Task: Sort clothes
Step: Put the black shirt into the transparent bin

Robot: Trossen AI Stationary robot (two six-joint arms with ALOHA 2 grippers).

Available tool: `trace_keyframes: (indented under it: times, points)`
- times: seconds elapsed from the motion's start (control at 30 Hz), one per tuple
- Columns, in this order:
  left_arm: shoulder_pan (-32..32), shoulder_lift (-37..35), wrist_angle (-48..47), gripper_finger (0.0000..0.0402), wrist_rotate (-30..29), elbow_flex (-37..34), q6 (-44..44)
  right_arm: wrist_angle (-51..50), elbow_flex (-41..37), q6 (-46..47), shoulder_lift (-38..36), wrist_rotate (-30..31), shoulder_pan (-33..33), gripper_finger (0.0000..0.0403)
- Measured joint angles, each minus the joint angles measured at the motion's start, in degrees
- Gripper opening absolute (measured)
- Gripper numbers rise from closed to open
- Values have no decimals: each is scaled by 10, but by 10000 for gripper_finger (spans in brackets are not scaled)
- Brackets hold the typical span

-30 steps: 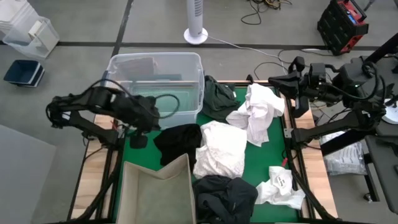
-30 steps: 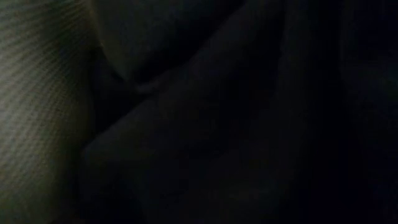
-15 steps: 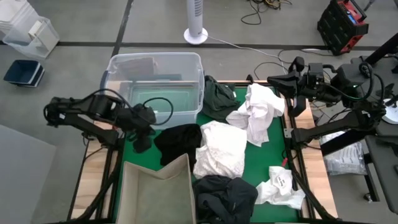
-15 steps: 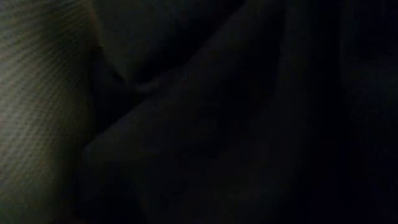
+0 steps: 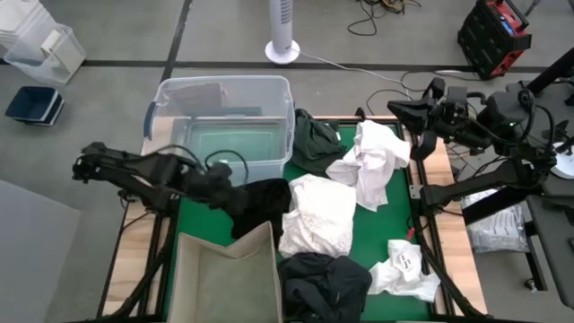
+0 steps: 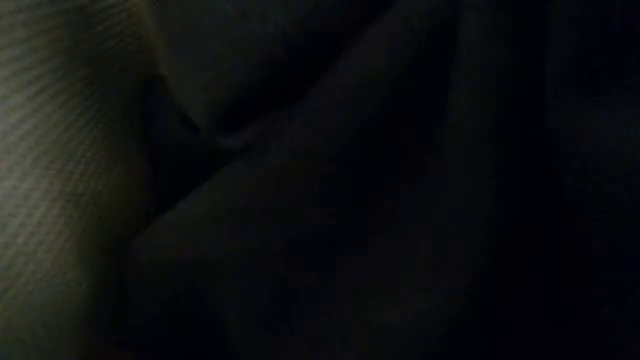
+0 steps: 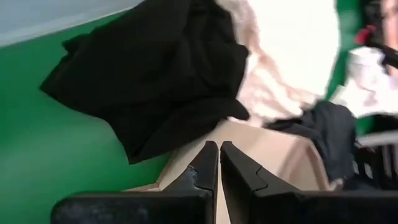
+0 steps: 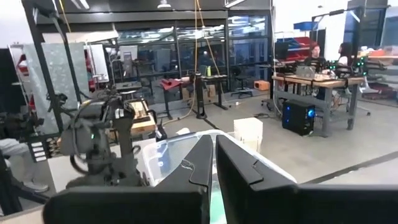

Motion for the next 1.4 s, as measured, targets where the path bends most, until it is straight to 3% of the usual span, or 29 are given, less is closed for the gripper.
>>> trace_keyframes:
  times: [0.53,0.7,1.03,1.4]
  points:
    - [5,121,-63,0,-30,69,-29,-2,0,-8,1,0,0,13]
    - [6,134,-55,7,-30,70,-94,-11,0,-9,-4,0,0,13]
    - [19,172,-52,71,-61,96,-154,-11,0,-82,-15,9,0,13]
    - [58,257,-53,181,-49,114,-138,-10,0,-131,-16,9,0,13]
